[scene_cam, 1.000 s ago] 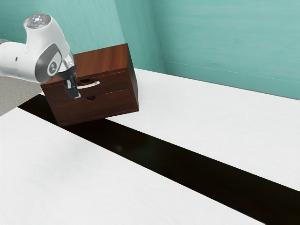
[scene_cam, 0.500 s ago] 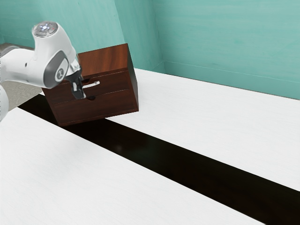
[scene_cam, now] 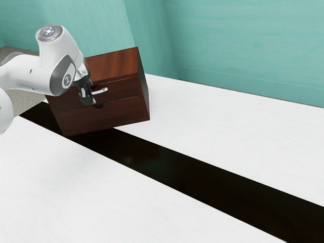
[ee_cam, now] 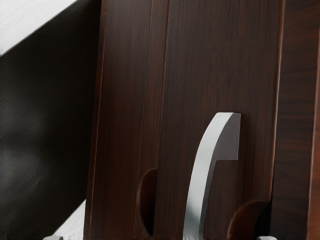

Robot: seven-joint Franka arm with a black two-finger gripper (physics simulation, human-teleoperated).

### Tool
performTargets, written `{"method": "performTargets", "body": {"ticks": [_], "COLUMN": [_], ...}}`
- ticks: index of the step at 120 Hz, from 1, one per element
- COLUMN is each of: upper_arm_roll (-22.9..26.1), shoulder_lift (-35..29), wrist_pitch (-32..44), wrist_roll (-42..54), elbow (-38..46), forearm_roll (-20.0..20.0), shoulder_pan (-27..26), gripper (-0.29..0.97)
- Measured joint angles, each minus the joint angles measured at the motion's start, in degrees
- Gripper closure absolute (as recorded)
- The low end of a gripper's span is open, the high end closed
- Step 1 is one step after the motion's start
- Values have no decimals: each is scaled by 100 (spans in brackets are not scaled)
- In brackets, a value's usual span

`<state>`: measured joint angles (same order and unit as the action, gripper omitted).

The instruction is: Pull the drawer handle with one arm to open the drawer

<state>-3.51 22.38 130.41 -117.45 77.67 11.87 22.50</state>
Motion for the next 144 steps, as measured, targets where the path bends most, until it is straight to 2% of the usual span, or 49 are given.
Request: {"method": "performTargets", "body": {"ticks": [64, 90, 144], "upper_arm_roll": [-1, 6, 19], "shoulder_lift": [78, 68, 5], "wrist_pitch": [22, -16, -551], "wrist_roll": [53, 97, 162], "elbow": [84, 86, 80], "forearm_roll": [-109, -122, -398], "shoulder_pan": [46, 37, 15], "gripper": [24, 30, 34]}}
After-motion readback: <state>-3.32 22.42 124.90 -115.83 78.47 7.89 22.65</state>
